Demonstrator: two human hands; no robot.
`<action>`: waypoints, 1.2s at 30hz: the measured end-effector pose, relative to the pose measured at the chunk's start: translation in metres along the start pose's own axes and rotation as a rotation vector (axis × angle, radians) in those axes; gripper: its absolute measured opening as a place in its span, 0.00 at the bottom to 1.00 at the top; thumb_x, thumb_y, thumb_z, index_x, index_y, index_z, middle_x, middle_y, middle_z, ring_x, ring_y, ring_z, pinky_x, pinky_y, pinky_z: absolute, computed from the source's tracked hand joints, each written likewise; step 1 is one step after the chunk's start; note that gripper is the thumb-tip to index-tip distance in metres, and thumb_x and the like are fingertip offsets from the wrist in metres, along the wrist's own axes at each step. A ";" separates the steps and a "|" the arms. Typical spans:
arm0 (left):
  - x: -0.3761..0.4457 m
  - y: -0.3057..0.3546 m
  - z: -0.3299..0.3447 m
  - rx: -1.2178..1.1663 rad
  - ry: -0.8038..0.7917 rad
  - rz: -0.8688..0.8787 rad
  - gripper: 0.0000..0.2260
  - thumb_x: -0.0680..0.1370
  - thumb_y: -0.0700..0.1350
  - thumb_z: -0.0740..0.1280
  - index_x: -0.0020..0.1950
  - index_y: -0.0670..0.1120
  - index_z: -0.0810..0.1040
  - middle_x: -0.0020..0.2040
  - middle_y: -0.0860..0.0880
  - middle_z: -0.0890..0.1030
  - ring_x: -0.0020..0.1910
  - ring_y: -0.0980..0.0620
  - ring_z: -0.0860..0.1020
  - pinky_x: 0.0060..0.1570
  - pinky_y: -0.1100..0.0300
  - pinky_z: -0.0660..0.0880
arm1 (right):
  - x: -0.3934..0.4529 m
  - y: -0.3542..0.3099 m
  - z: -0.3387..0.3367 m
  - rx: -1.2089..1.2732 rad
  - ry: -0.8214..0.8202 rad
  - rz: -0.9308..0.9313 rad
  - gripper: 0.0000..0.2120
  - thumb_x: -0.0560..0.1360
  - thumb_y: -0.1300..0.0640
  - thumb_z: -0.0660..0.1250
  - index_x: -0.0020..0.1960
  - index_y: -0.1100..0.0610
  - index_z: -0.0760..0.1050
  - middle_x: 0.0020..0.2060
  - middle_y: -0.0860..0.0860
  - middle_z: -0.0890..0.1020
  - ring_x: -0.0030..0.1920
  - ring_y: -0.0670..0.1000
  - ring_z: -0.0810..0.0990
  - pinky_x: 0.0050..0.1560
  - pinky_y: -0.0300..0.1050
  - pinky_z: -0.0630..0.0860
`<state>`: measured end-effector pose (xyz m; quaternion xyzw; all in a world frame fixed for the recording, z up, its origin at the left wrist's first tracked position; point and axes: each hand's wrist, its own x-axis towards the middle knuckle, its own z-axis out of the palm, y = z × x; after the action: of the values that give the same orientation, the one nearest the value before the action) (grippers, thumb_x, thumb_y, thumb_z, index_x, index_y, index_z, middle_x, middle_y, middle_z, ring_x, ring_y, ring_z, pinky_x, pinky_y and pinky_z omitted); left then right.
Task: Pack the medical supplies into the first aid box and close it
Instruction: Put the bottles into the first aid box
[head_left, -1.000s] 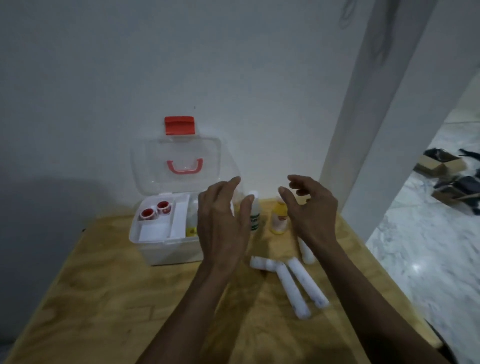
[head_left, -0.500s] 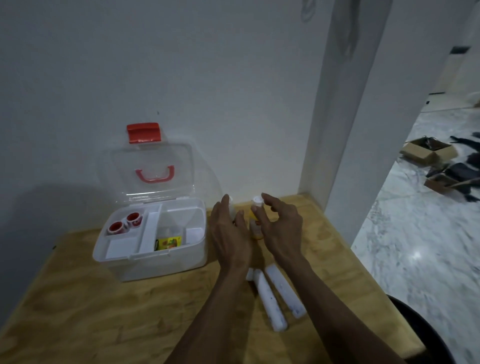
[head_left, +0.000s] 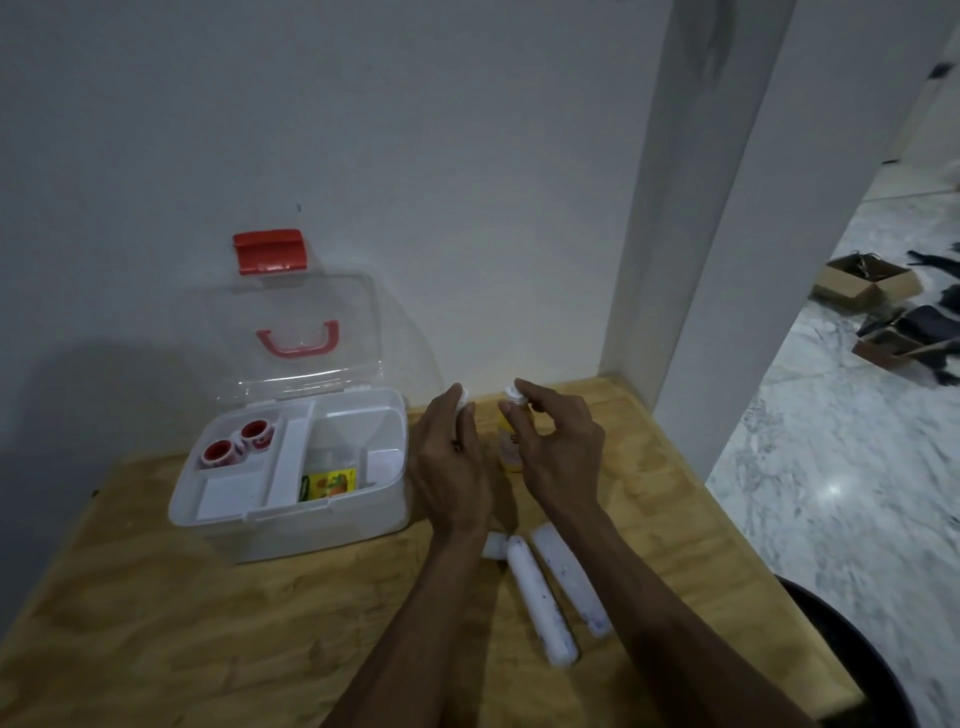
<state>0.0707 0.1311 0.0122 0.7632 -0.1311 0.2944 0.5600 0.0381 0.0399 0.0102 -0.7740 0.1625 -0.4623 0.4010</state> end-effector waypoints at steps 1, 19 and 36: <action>-0.002 0.001 0.000 -0.006 -0.004 0.014 0.10 0.78 0.39 0.69 0.59 0.42 0.81 0.54 0.46 0.84 0.53 0.50 0.81 0.55 0.66 0.73 | 0.001 -0.001 -0.002 0.010 -0.001 0.010 0.13 0.71 0.54 0.75 0.56 0.52 0.83 0.43 0.46 0.82 0.47 0.49 0.80 0.48 0.41 0.75; 0.086 0.069 -0.132 -0.037 0.085 0.081 0.11 0.75 0.46 0.72 0.57 0.48 0.83 0.52 0.60 0.80 0.50 0.61 0.81 0.53 0.55 0.80 | 0.029 -0.124 -0.007 0.176 -0.101 -0.137 0.10 0.72 0.50 0.74 0.52 0.51 0.84 0.42 0.45 0.85 0.45 0.45 0.82 0.46 0.51 0.78; 0.107 -0.018 -0.121 -0.017 -0.173 -0.029 0.10 0.74 0.44 0.73 0.55 0.47 0.84 0.51 0.51 0.85 0.50 0.56 0.82 0.55 0.51 0.80 | -0.009 -0.106 0.059 0.129 -0.212 -0.061 0.10 0.73 0.48 0.73 0.53 0.48 0.83 0.42 0.45 0.84 0.46 0.43 0.80 0.48 0.47 0.77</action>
<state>0.1283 0.2634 0.0863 0.7829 -0.1702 0.2182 0.5572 0.0706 0.1390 0.0721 -0.7959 0.0654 -0.3992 0.4505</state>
